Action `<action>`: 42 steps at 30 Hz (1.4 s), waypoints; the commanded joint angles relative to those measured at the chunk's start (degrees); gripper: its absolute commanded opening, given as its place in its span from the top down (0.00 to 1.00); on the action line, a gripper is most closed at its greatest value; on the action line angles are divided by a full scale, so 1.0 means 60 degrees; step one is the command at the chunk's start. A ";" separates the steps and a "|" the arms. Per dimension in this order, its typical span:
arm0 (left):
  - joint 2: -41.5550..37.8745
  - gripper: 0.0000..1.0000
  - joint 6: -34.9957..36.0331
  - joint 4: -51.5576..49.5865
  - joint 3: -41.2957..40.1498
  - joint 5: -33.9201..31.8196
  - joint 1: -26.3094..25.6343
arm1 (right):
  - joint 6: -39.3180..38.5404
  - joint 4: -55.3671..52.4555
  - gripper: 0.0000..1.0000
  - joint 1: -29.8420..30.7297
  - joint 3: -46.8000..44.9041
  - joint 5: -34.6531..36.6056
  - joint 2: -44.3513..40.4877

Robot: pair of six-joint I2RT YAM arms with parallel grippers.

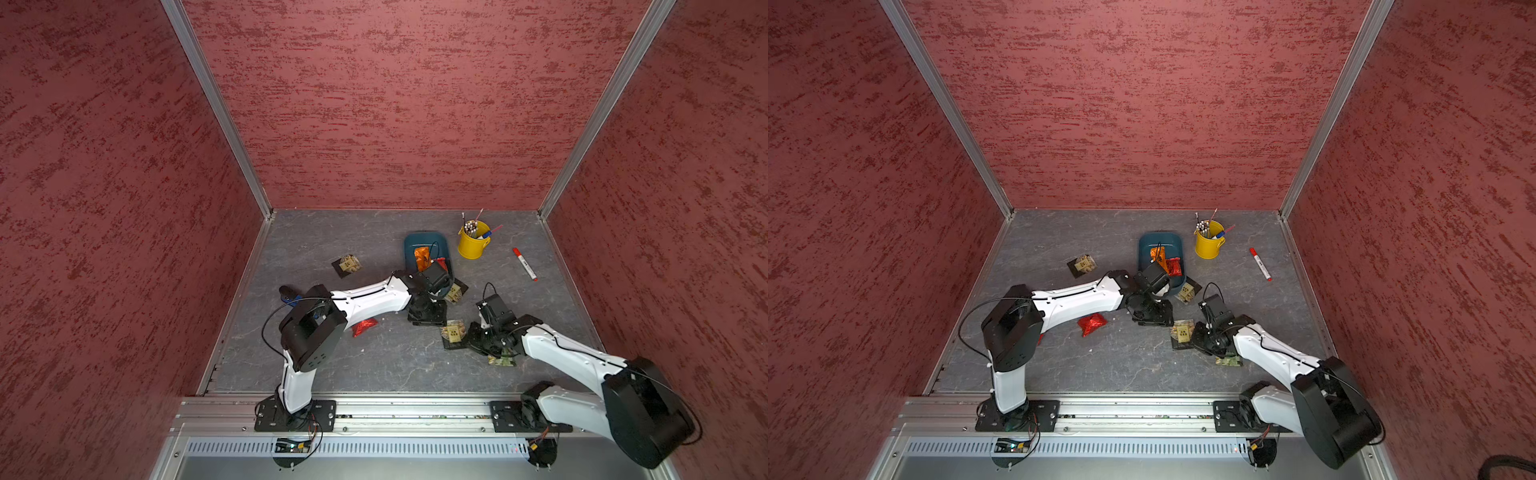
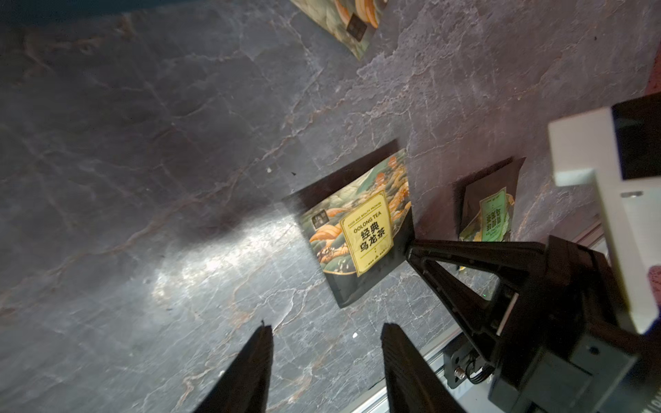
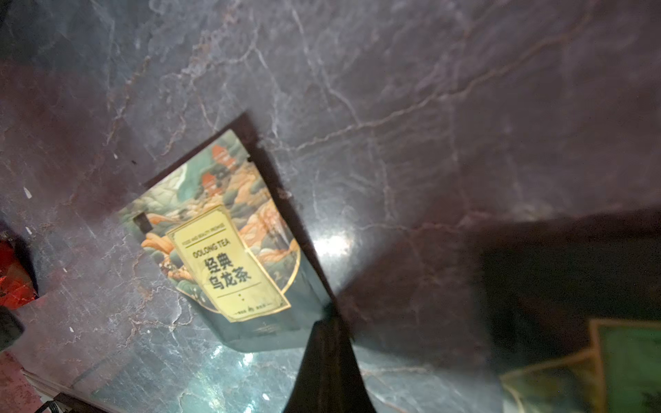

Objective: Put the tea bags into the storage box
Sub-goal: Pick up the tea bag from the center of the board.

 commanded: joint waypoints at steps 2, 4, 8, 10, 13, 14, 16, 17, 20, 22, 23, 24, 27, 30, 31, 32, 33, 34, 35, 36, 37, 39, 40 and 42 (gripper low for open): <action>0.0370 0.47 -0.0440 0.0498 -0.0141 -0.0145 -0.0246 | 0.0011 -0.0207 1.00 -0.0023 -0.0199 0.0265 0.0291; 0.0469 0.46 -0.0475 0.0471 -0.0067 -0.0247 -0.0322 | -0.0030 -0.0187 1.00 -0.0024 -0.0229 0.0251 0.0450; 0.0694 0.46 -0.0707 0.0474 -0.0036 -0.0516 -0.0404 | -0.0110 -0.0101 1.00 -0.0037 -0.0259 0.0207 0.0738; 0.0737 0.46 -0.0888 0.0622 -0.0146 -0.0629 -0.0430 | -0.0134 -0.0074 1.00 -0.0037 -0.0284 0.0192 0.0783; 0.0727 0.46 -0.1130 0.0930 -0.0351 -0.0745 -0.0432 | -0.0163 -0.0050 1.00 -0.0037 -0.0318 0.0220 0.0815; 0.0739 0.46 -0.1209 0.1042 -0.0429 -0.0805 -0.0441 | -0.0157 -0.0048 1.00 -0.0043 -0.0333 0.0232 0.0830; 0.0693 0.46 -0.1366 0.1174 -0.0561 -0.0937 -0.0448 | -0.0166 -0.0042 1.00 -0.0052 -0.0362 0.0236 0.0855; 0.0649 0.46 -0.1425 0.1273 -0.0661 -0.1046 -0.0440 | -0.0169 -0.0048 1.00 -0.0052 -0.0377 0.0236 0.0875; 0.0452 0.46 -0.1733 0.1835 -0.1064 -0.1172 -0.0411 | -0.0176 -0.0002 1.00 -0.0052 -0.0419 0.0207 0.0877; 0.0442 0.46 -0.1940 0.2306 -0.1332 -0.1073 -0.0375 | -0.0199 -0.0007 1.00 -0.0070 -0.0413 0.0199 0.0888; 0.0456 0.47 -0.2035 0.2534 -0.1441 -0.1039 -0.0361 | -0.0226 -0.0013 1.00 -0.0066 -0.0393 0.0178 0.0890; 0.0476 0.47 -0.2120 0.2803 -0.1559 -0.0972 -0.0357 | -0.0235 -0.0036 1.00 -0.0067 -0.0380 0.0177 0.0890; 0.0458 0.48 -0.2426 0.3625 -0.2015 -0.0754 -0.0363 | -0.0271 -0.0110 1.00 -0.0081 -0.0347 0.0174 0.0864; 0.0456 0.49 -0.2506 0.3785 -0.2133 -0.0731 -0.0359 | -0.0282 -0.0134 1.00 -0.0097 -0.0376 0.0180 0.0831; 0.0448 0.49 -0.2528 0.3834 -0.2142 -0.0716 -0.0353 | -0.0286 -0.0129 1.00 -0.0096 -0.0389 0.0162 0.0831; 0.0455 0.49 -0.2546 0.3915 -0.2179 -0.0663 -0.0356 | -0.0276 -0.0113 1.00 -0.0102 -0.0412 0.0162 0.0844; 0.0455 0.50 -0.2616 0.4005 -0.2224 -0.0601 -0.0346 | -0.0275 -0.0102 1.00 -0.0110 -0.0406 0.0148 0.0857; 0.0440 0.50 -0.2674 0.4166 -0.2311 -0.0566 -0.0346 | -0.0272 -0.0093 1.00 -0.0110 -0.0406 0.0137 0.0875; 0.0420 0.51 -0.2729 0.4305 -0.2413 -0.0511 -0.0359 | -0.0294 -0.0087 1.00 -0.0110 -0.0406 0.0122 0.0886; 0.0369 0.52 -0.2801 0.4512 -0.2541 -0.0507 -0.0357 | -0.0287 -0.0086 1.00 -0.0115 -0.0406 0.0121 0.0903; 0.0289 0.53 -0.2858 0.4659 -0.2683 -0.0562 -0.0368 | -0.0296 -0.0086 1.00 -0.0110 -0.0406 0.0119 0.0905; 0.0119 0.56 -0.2894 0.4892 -0.2895 -0.0675 -0.0397 | -0.0302 -0.0086 1.00 -0.0110 -0.0406 0.0119 0.0912; 0.0035 0.57 -0.2909 0.4947 -0.2973 -0.0741 -0.0404 | -0.0318 -0.0086 1.00 -0.0112 -0.0392 0.0119 0.0926; -0.0050 0.59 -0.2917 0.4971 -0.3028 -0.0830 -0.0404 | -0.0342 -0.0100 1.00 -0.0121 -0.0377 0.0134 0.0945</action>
